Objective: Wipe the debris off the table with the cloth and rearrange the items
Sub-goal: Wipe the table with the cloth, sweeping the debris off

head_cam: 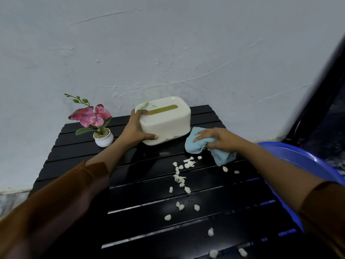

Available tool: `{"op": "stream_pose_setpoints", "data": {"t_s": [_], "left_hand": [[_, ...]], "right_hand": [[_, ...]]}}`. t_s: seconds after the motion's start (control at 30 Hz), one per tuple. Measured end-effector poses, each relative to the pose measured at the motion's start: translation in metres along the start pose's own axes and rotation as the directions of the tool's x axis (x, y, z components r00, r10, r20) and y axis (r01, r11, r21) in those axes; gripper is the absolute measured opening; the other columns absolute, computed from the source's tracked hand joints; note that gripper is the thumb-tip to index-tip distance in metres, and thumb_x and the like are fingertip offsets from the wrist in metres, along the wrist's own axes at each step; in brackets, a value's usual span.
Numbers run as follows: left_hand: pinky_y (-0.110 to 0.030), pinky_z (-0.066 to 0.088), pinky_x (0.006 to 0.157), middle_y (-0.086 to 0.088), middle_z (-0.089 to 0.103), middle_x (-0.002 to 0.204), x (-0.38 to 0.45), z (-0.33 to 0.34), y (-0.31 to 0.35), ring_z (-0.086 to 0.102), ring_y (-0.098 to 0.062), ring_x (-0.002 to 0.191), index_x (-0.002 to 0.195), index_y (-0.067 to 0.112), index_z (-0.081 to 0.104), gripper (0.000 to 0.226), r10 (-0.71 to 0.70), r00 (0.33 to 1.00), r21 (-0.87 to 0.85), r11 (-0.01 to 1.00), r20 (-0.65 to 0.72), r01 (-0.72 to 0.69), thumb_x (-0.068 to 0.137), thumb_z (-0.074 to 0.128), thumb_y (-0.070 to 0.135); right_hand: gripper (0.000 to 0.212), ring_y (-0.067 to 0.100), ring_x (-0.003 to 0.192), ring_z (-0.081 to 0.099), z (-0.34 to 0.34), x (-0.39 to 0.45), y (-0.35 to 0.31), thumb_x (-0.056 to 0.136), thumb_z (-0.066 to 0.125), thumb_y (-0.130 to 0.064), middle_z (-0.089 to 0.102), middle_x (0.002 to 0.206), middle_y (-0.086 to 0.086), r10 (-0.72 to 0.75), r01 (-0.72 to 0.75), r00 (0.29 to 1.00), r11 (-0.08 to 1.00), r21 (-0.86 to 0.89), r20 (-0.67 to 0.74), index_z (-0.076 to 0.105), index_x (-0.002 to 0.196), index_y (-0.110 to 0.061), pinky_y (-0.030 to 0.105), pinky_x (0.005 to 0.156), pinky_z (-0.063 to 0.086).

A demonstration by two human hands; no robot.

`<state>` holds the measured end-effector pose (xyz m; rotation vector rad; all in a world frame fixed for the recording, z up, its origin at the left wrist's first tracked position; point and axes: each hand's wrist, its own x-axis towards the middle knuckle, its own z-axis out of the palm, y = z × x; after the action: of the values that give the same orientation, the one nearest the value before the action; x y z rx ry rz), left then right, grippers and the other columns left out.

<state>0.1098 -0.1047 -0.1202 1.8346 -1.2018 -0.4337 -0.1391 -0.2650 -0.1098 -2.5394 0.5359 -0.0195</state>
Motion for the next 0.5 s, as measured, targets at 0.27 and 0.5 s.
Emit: {"op": "stream_pose_setpoints", "data": {"t_s": [0.27,0.5], "left_hand": [[-0.04,0.031,0.114,-0.017,0.017,0.154,-0.021,-0.009,0.015,0.033,-0.03,0.137,0.151,0.027,0.011,0.107,-0.164,0.986,0.085,0.983,0.013,0.163,0.07,0.08,0.009],[-0.042,0.049,0.098,-0.011,0.057,0.129,-0.078,-0.055,0.053,0.058,-0.022,0.103,0.135,0.012,0.046,0.049,-0.199,0.943,0.018,0.977,-0.265,0.211,0.088,0.055,0.004]], "right_hand": [[0.039,0.014,0.116,0.053,-0.002,-0.001,-0.057,0.084,0.062,-0.008,0.055,0.137,0.0,0.035,-0.002,0.949,0.994,0.107,-0.314,0.064,0.121,-0.019,0.018,0.089,0.036],[0.04,0.023,0.11,0.059,0.03,-0.026,-0.143,0.081,0.065,-0.019,0.062,0.125,0.005,0.061,-0.011,0.946,0.988,0.157,-0.318,0.064,0.121,-0.021,0.027,0.094,0.044]]}}
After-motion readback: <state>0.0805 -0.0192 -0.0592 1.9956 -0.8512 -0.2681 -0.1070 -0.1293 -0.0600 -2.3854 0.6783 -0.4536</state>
